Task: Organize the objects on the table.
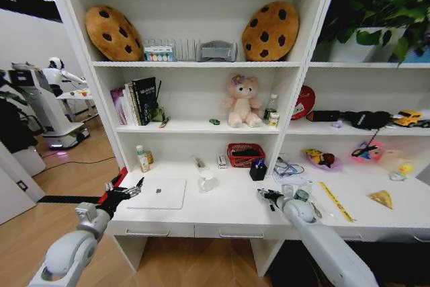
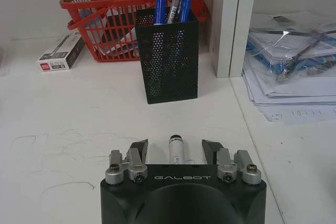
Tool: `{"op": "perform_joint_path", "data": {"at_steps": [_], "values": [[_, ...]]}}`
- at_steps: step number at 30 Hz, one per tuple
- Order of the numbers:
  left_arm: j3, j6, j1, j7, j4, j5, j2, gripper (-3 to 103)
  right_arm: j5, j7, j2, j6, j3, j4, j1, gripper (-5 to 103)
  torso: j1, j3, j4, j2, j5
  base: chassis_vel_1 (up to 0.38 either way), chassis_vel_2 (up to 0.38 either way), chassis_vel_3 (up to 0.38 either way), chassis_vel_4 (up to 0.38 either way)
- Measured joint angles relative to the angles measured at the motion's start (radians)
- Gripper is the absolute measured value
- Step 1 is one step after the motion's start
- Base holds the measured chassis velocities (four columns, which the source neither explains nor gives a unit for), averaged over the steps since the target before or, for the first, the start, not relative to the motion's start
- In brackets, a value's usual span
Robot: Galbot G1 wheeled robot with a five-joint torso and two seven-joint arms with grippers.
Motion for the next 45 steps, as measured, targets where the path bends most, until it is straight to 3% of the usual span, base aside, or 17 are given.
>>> {"op": "perform_joint_path", "data": {"at_steps": [5, 12, 15, 24, 26, 29, 32, 33, 35, 38, 40, 45], "values": [[0.0, 0.0, 0.0, 0.0, 0.0, 0.0, 0.0, 100, 0.0, 0.004, 0.001, -0.003, 0.003, 0.003, -0.005, 48, 0.0, 0.0, 0.0, 0.0, -0.0001, 0.0, 0.0, 0.0, 0.0], [0.0, 0.0, 0.0, 0.0, 0.0, 0.0, 0.0, 100, 0.013, 0.005, 0.007, -0.005, 0.009, 0.008, -0.014, 16, 0.0, 0.0, 0.0, 0.0, 0.0, 0.0, 0.0, 0.0, 0.0], [0.0, 0.0, 0.0, 0.0, 0.0, 0.0, 0.0, 100, 0.018, 0.006, 0.008, -0.005, 0.009, 0.007, -0.011, 11, 0.0, 0.0, 0.0, 0.0, 0.0001, 0.0, 0.0, 0.0, 0.0], [0.0, 0.0, 0.0, 0.0, 0.0, 0.0, 0.0, 100, 0.0, 0.0, 0.01, 0.037, 0.02, 0.006, -0.009, 11, 0.0, 0.0, -0.0001, 0.0, 0.0007, 0.0, 0.0, 0.0, 0.0], [0.0, 0.0, 0.0, 0.0, 0.0, 0.0, 0.0, 100, -0.113, -0.04, 0.007, 0.116, 0.027, 0.011, 0.004, 11, 0.0, 0.0, -0.0001, 0.0, 0.0001, 0.0, 0.0, 0.0, 0.0], [0.0, 0.0, 0.0, 0.0, 0.0, 0.0, 0.0, 100, -0.179, -0.074, 0.005, 0.168, 0.024, 0.002, 0.014, 11, 0.0, 0.0, 0.0, 0.0, 0.0001, 0.0, 0.0, 0.0, 0.0], [0.0, 0.0, 0.0, 0.0, 0.0, 0.0, 0.0, 100, -0.313, -0.199, 0.003, 0.325, 0.014, -0.041, 0.05, 11, 0.0, 0.0, -0.0001, 0.0, 0.0002, 0.0, 0.0, 0.0, 0.0], [0.0, 0.0, 0.0, 0.0, 0.0, 0.0, 0.0, 100, -0.313, -0.199, 0.003, 0.325, 0.014, -0.041, 0.05, 11, 0.0, 0.0, -0.0001, 0.0, 0.0002, 0.0, 0.0, 0.0, 0.0], [0.0, 0.0, 0.0, 0.0, 0.0, 0.0, 0.0, 100, -0.397, -0.27, 0.021, 0.448, 0.005, -0.109, 0.107, 11, 0.0, 0.0, -0.0001, 0.0, 0.0, 0.0, 0.0, 0.0, 0.0], [0.0, 0.0, 0.0, 0.0, 0.0, 0.0, 0.0, 100, -0.442, -0.288, 0.034, 0.512, 0.0, -0.15, 0.139, 11, 0.0, 0.0, 0.0001, 0.0, 0.0003, 0.0, 0.0, 0.0, 0.0], [0.0, 0.0, 0.0, 0.0, 0.0, 0.0, 0.0, 100, -0.509, -0.31, 0.056, 0.628, -0.01, -0.229, 0.209, 11, 0.0, 0.0, 0.0003, 0.0, -0.0002, 0.0, 0.0, 0.0, 0.0], [0.0, 0.0, 0.0, 0.0, 0.0, 0.0, 0.0, 100, -0.548, -0.341, 0.081, 0.727, -0.029, -0.345, 0.295, 11, 0.0, 0.0, 0.0, 0.0, -0.0001, 0.0, 0.0, 0.0, 0.0]]}}
